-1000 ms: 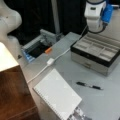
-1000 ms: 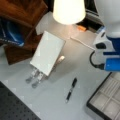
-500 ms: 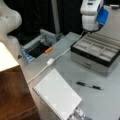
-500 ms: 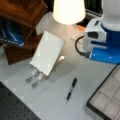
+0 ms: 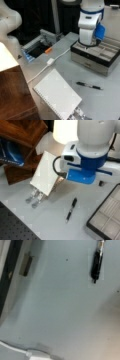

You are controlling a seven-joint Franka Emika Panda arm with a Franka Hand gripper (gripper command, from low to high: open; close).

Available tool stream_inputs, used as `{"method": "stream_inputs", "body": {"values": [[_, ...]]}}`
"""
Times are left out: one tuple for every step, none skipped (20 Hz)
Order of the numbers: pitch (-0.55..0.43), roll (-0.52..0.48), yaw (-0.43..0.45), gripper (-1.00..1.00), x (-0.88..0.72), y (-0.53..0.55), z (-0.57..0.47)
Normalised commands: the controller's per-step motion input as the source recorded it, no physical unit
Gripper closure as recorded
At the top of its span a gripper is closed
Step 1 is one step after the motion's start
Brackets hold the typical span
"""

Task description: Open the box. Pick up the pen. Place the pen in the box. Pick up the book. Place the book on the shelf.

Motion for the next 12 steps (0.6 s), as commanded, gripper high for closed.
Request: {"method": "stream_inputs", "body": {"values": [[-0.077,-0.172,0.390,-1.00,0.03,-0.20,-0.26],[-0.032,-0.166,0.400,-1.00,-0.01,-0.16,-0.26],[-0.020,-0.160,0.376,-1.00,-0.01,-0.15,-0.26],[0.000,-0.159,0.401,-1.00,-0.01,-0.12,-0.27],[-0.020,-0.160,0.408,-1.00,-0.01,-0.10,-0.28],[-0.034,-0.153,0.377,-1.00,0.00,-0.09,-0.28],[-0.062,-0.148,0.369,-1.00,0.01,-0.08,-0.27],[-0.072,-0.147,0.386,-1.00,0.02,-0.09,-0.26],[-0.068,-0.108,0.449,-1.00,0.03,-0.12,-0.26],[-0.087,-0.081,0.465,-1.00,0.05,-0.15,-0.28],[-0.094,-0.072,0.435,-1.00,0.05,-0.17,-0.28],[-0.115,-0.075,0.413,-1.00,0.06,-0.21,-0.27]]}}
